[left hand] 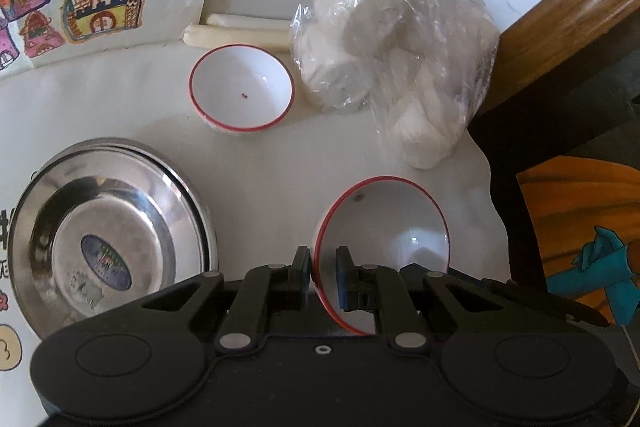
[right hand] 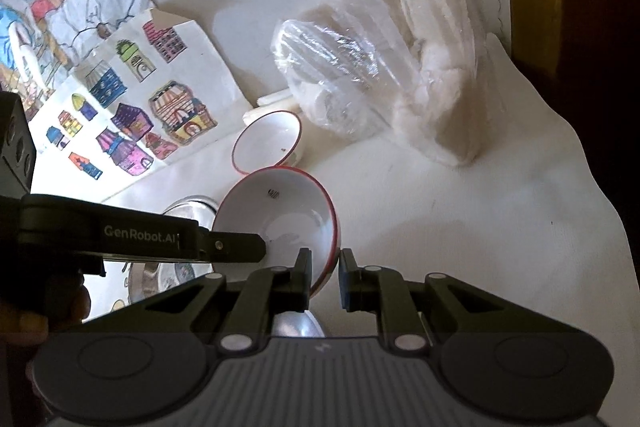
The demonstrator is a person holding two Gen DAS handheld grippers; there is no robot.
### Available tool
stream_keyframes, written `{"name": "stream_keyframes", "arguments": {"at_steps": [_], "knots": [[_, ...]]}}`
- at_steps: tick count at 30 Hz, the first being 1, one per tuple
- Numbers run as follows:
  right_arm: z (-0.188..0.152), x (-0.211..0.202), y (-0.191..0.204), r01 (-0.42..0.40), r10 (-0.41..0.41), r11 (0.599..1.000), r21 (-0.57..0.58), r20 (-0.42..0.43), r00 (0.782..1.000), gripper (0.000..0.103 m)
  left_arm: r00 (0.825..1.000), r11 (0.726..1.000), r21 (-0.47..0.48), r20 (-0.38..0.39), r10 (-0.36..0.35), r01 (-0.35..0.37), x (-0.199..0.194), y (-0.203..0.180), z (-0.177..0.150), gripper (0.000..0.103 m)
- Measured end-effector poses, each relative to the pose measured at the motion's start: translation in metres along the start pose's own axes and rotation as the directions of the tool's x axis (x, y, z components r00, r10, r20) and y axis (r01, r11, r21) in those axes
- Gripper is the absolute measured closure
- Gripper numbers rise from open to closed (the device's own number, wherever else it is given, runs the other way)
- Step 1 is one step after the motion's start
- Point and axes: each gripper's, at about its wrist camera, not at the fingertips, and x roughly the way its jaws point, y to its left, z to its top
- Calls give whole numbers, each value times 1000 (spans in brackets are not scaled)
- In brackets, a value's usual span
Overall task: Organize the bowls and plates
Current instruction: 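Lift the white bowl with both grippers and lower it into the stainless bowl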
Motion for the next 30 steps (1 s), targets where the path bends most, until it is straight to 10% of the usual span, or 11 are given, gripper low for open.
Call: {"name": "stream_keyframes", "arguments": {"at_steps": [30], "knots": [[-48,3,17,-58,48,997,-47,-186,981,87,987,998,-6,-155,53,-55,0,24,-61,89]]}}
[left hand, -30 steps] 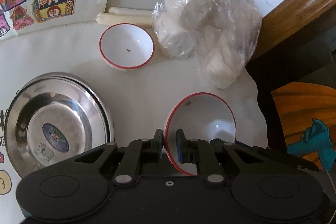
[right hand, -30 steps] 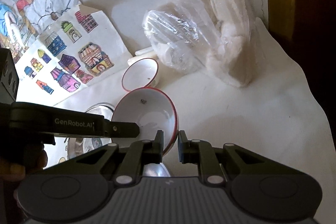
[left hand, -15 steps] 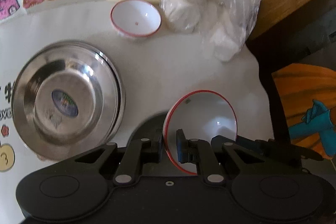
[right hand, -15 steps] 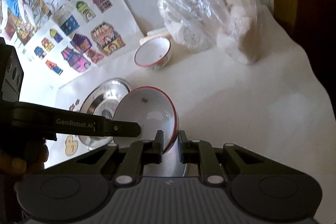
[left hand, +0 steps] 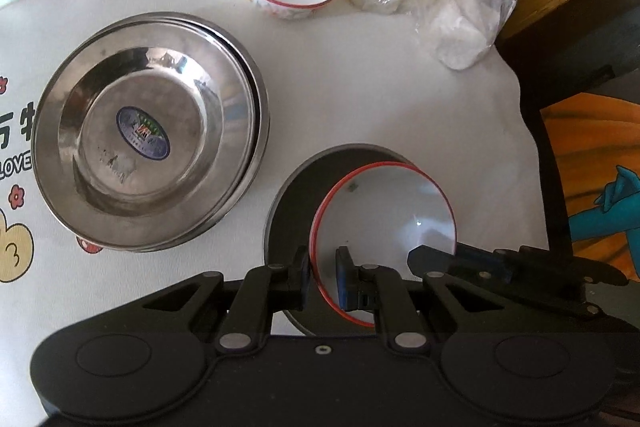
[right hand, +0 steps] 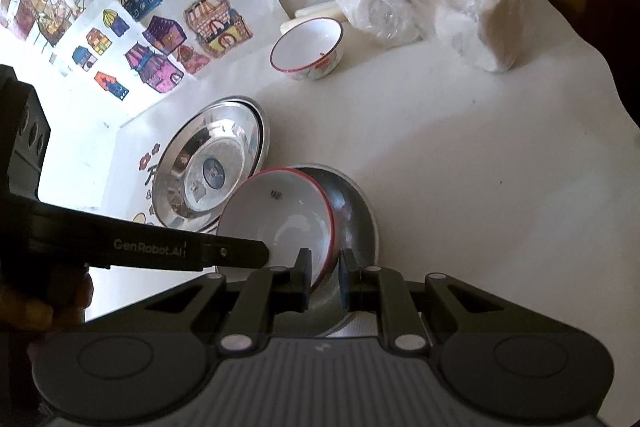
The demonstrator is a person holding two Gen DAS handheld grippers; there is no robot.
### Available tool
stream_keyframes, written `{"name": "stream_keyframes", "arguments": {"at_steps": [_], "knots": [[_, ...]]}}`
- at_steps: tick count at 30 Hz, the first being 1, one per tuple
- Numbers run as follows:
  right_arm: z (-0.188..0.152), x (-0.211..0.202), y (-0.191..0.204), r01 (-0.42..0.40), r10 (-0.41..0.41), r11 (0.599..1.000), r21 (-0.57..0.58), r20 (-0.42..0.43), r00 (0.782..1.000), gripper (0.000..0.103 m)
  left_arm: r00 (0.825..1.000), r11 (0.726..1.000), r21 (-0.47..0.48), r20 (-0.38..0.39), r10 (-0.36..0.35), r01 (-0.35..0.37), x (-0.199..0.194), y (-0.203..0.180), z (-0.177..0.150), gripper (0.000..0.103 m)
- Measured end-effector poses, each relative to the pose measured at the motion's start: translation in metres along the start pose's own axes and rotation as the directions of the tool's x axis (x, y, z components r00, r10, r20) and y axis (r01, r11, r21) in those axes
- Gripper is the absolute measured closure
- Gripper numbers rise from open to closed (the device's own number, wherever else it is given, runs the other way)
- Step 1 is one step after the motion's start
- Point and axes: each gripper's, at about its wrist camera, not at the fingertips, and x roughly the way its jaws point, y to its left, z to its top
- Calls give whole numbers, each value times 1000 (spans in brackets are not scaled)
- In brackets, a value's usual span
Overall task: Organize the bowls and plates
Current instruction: 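Lift the white bowl with both grippers and lower it into the stainless bowl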
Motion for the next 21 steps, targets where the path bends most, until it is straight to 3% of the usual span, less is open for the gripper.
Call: {"name": "stream_keyframes", "arguments": {"at_steps": [21], "knots": [[4,11,-5,-2,2,1000,0,-55,999,87,998,999,-12,-40,43,-44,18,-3,4,89]]}}
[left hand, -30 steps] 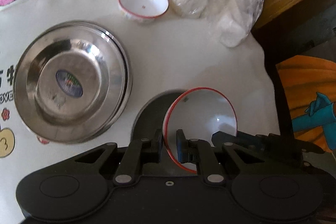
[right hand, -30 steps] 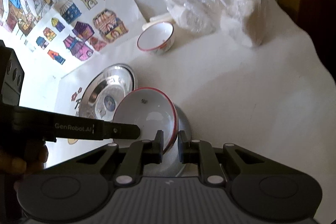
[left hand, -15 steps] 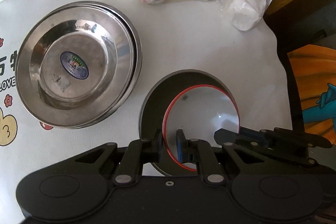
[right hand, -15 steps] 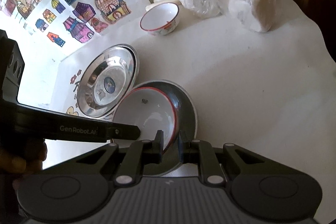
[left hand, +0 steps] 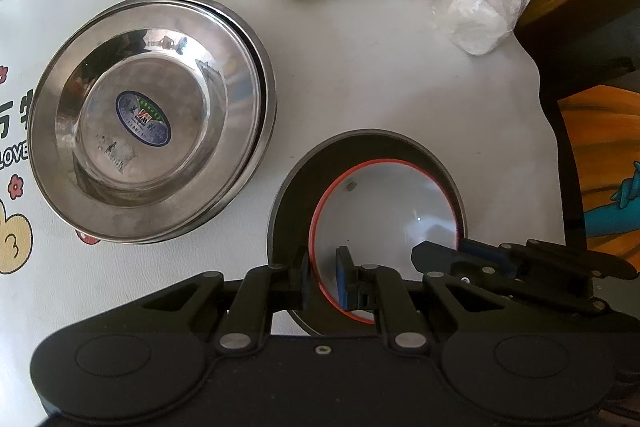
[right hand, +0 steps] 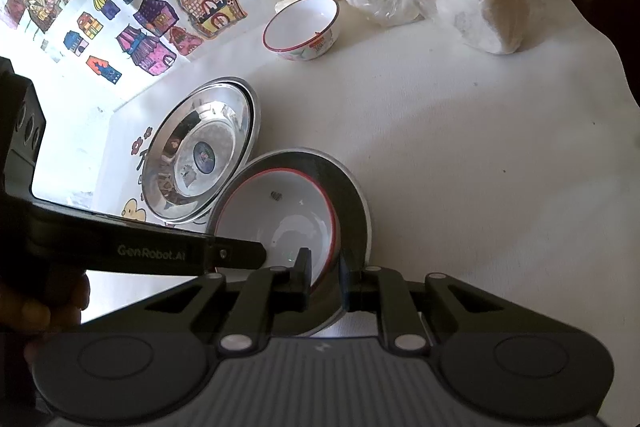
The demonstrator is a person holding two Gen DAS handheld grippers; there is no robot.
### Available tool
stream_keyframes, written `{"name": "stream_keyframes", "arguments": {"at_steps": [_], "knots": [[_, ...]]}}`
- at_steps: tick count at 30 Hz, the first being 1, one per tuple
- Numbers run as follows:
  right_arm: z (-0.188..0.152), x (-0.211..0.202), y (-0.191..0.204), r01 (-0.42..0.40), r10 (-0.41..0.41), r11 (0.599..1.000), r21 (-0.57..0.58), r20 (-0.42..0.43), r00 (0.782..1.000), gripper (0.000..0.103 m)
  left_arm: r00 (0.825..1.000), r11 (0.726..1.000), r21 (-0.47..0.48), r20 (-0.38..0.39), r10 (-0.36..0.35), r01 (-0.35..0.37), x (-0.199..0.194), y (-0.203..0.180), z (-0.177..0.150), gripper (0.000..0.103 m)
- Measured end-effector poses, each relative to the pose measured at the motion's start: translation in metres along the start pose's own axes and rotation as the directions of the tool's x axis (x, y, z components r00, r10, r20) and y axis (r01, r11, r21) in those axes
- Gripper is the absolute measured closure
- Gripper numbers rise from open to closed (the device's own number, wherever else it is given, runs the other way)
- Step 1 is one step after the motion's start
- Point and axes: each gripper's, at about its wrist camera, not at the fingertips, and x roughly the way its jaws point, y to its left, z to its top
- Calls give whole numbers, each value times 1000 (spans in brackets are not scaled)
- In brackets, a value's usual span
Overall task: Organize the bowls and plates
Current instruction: 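Lift the white bowl with both grippers and lower it into the stainless bowl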
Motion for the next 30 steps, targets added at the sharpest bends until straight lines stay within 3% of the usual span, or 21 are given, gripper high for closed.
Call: {"name": "stream_keyframes", "arguments": {"at_steps": [30], "knots": [[7,1,3,1,-1,999,-40,-9,1000,82,1000,1000,-28,24,8,-7,-10,6,-1,85]]}}
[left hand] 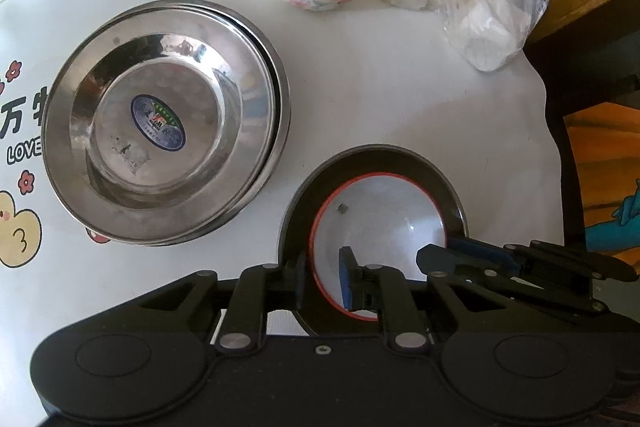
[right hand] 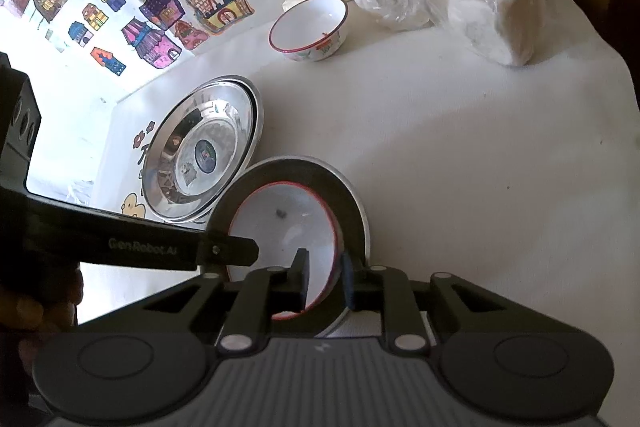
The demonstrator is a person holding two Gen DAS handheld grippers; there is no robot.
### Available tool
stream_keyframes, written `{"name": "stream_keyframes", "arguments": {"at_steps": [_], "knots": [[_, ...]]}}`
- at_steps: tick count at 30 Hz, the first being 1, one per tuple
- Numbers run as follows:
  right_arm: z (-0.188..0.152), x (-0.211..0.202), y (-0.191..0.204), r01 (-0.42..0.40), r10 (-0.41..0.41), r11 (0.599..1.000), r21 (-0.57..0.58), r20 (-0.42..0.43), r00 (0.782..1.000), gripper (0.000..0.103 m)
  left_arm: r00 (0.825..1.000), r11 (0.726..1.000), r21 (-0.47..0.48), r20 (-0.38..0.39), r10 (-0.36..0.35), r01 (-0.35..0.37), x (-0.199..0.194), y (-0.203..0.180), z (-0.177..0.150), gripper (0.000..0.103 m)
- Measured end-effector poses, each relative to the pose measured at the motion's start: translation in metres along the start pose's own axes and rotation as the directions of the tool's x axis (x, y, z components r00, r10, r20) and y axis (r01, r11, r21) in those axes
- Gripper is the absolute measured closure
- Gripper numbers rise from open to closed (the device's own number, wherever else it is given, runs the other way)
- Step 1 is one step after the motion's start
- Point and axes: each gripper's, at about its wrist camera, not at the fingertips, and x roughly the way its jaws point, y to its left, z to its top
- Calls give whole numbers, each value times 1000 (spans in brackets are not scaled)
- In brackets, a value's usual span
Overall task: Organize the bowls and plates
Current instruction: 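Lift the white bowl with both grippers and lower it into the stainless bowl, then open both grippers and release the white bowl inside the stainless bowl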
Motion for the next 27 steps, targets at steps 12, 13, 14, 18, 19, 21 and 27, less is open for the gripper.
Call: {"name": "stream_keyframes", "arguments": {"at_steps": [12,13,14,18,19,21,27], "knots": [[5,-20,-5,-39,40,999,-9,40,998,70,997,1000,6,83,-1,1,-31,-5,7,73],[6,-22,-5,-42,42,999,-7,49,998,68,995,1000,6,96,3,-4,-34,-5,9,70],[8,-24,-7,-43,44,999,-4,58,997,67,994,1000,6,109,9,-9,-37,-6,11,68],[13,-27,-11,-51,50,999,10,79,996,57,987,999,16,158,42,-45,-44,-6,19,43],[15,-27,-12,-54,53,998,11,82,995,52,985,998,19,167,50,-54,-45,-7,22,38],[18,-27,-14,-57,56,998,13,87,995,45,981,998,21,184,60,-65,-45,-7,26,31],[29,-25,-20,-61,56,998,33,120,991,14,973,996,3,212,87,-90,-40,-5,43,9]]}}
